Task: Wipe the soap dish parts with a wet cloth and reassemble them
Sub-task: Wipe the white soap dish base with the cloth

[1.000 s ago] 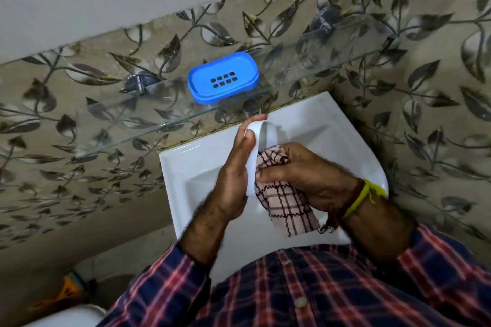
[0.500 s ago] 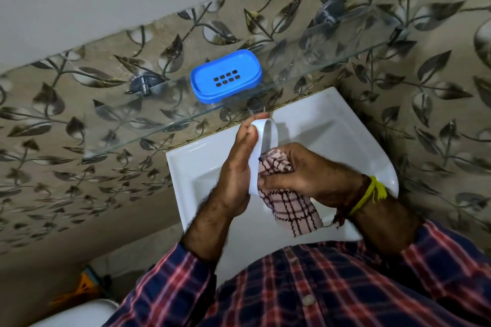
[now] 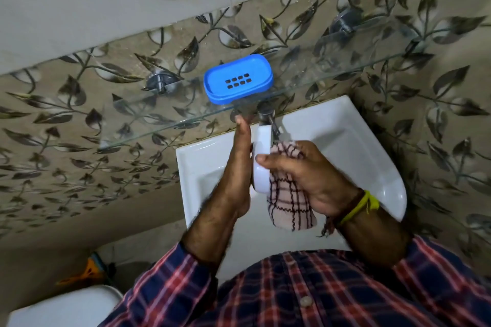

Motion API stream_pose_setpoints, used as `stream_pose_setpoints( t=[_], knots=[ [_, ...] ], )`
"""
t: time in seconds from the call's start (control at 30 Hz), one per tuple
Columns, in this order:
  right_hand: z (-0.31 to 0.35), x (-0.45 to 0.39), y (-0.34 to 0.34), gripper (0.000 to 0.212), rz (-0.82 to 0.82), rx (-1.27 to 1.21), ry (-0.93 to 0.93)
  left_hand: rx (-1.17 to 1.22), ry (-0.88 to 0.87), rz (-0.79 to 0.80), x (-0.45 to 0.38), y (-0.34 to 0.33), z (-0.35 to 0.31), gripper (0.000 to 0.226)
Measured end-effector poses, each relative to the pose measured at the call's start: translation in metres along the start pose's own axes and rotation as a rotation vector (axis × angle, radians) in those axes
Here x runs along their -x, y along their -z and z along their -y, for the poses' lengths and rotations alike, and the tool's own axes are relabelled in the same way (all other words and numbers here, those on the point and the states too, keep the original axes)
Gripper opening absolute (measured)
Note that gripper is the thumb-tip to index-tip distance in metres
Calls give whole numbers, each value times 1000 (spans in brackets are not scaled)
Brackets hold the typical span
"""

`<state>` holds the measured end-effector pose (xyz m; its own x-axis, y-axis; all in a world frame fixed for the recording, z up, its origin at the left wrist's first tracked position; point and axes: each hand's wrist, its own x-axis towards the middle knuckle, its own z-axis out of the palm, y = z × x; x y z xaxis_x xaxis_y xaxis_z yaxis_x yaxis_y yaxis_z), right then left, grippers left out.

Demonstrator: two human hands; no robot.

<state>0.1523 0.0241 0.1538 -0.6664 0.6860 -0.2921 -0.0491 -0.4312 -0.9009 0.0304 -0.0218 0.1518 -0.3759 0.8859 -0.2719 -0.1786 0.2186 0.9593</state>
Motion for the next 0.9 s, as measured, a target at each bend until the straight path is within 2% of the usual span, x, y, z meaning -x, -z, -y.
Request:
stream_pose_setpoints(
  t=[0.1, 0.17, 0.27, 0.33, 0.43, 0.53, 0.67, 0.8, 0.9],
  knots=[
    [21, -3, 9, 29, 63, -400, -270, -329, -413, 137, 8, 8, 12, 82],
    [26, -5, 10, 23, 103, -470, -316, -403, -534, 223, 12, 9, 25, 85],
    [20, -9, 4, 17, 126, -506, -289, -130, -434, 177, 9, -2, 29, 80],
    [15, -10, 2, 14, 108, -468, -223, -40, -362, 133, 8, -6, 31, 70],
    [9, -4, 2, 10, 92, -316, -63, 63, -292, 128, 12, -5, 30, 67],
    [7, 6, 7, 22, 188, -143, 54, 215, -236, 141, 10, -2, 24, 71],
    [11, 3, 21, 31, 199, -103, 31, 185, -167, 149, 15, -9, 17, 88],
    [8, 1, 18, 34, 194, 95, 84, 155, -132, 130, 6, -4, 17, 62],
    [6, -3, 14, 30, 145, 113, 96, 196, -52, 145, 6, -3, 19, 62]
  ],
)
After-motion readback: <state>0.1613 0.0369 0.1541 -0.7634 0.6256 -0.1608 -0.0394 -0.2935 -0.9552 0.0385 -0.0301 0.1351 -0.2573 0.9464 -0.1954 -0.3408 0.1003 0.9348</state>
